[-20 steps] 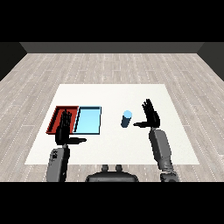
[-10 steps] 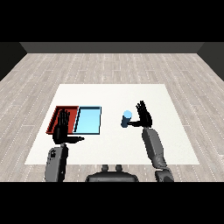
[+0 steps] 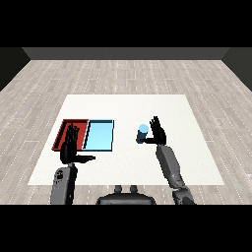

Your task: Pick the blue can and put it in the blue box

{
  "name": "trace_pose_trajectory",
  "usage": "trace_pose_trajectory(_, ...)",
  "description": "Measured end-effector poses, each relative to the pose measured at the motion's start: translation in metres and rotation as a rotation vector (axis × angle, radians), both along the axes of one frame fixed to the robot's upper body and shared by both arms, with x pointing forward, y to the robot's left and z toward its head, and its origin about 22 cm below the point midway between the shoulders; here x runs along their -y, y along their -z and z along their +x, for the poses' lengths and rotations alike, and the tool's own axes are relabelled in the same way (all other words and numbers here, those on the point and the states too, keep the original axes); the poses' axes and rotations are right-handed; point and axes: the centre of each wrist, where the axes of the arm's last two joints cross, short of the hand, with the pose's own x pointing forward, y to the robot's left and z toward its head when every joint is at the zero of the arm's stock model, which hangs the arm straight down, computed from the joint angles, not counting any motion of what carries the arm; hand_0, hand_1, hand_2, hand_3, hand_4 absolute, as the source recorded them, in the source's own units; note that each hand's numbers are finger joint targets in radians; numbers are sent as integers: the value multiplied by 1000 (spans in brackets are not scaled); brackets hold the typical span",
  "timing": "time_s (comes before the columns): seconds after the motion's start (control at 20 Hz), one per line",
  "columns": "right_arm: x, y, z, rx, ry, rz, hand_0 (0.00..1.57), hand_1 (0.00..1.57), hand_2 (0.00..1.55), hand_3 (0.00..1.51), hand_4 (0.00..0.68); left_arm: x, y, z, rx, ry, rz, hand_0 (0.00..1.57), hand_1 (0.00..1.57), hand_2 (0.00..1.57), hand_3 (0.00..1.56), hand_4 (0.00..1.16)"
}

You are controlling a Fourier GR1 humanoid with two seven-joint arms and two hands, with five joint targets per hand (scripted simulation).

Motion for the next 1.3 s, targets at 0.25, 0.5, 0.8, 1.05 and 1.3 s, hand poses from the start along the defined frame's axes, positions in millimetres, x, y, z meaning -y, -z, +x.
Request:
trace_pose_trajectory(0.25, -3, 8, 3, -20, -2, 13, 0, 0, 0, 0, 0, -4, -5, 2, -4, -5, -1, 0, 0, 0, 0, 0)
trace_pose_trajectory(0.5, -14, 13, 11, -32, -14, 23, 0, 0, 0, 0, 0, 8, -8, 5, -3, 0, -13, 0, 0, 0, 0, 0)
trace_pose_trajectory(0.8, -24, 16, 20, -49, -22, 26, 0, 0, 0, 0, 0, 9, -3, 3, -4, -5, -18, 0, 0, 0, 0, 0)
trace_pose_trajectory(1.05, -25, 18, 27, -72, -37, 14, 0, 0, 0, 0, 0, 1, 0, 6, -8, 3, -25, 0, 0, 0, 0, 0)
trace_pose_trajectory(1.3, -30, 22, 28, -83, -48, 17, 0, 0, 0, 0, 0, -6, 0, 2, -5, 1, -22, 0, 0, 0, 0, 0)
